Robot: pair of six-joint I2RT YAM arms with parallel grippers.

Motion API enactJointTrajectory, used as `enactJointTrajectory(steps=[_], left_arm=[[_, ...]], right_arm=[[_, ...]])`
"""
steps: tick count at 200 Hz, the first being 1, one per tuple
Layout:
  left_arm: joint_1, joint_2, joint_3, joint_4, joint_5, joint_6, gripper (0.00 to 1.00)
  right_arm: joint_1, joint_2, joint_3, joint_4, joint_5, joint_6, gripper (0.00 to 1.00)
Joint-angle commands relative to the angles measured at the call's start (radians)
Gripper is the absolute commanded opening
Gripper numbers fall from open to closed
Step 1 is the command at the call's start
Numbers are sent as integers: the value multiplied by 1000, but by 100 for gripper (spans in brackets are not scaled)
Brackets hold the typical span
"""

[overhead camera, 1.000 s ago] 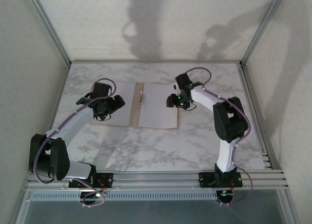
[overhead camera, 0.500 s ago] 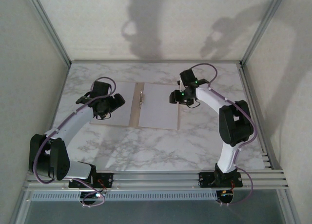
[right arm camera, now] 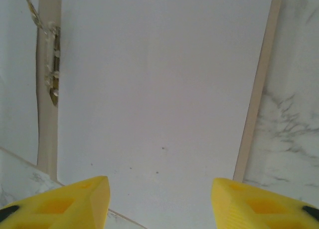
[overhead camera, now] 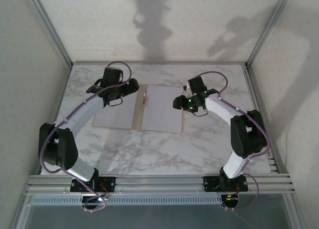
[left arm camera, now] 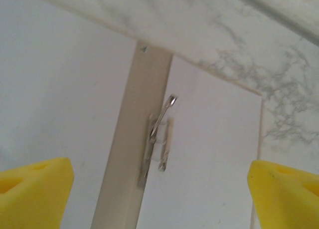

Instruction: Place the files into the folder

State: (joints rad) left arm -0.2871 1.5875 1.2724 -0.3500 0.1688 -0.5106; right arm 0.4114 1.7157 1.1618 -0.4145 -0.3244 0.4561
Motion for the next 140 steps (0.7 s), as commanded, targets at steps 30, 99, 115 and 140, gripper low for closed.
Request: enactJointTrajectory(steps=[30, 99, 115, 140], left_arm=[[-34, 250, 189, 92, -32, 259, 94], [9, 627, 556, -86, 247, 346, 88], [14, 679, 606, -108, 265, 350, 88], [16, 720, 638, -126, 313, 369, 87]], right_arm=[[9, -66, -75, 79, -50, 82, 57], [10, -137, -137, 85, -86, 75, 57], [10, -145, -125, 62, -82, 61, 57], [10, -164, -119, 58, -82, 66, 57]])
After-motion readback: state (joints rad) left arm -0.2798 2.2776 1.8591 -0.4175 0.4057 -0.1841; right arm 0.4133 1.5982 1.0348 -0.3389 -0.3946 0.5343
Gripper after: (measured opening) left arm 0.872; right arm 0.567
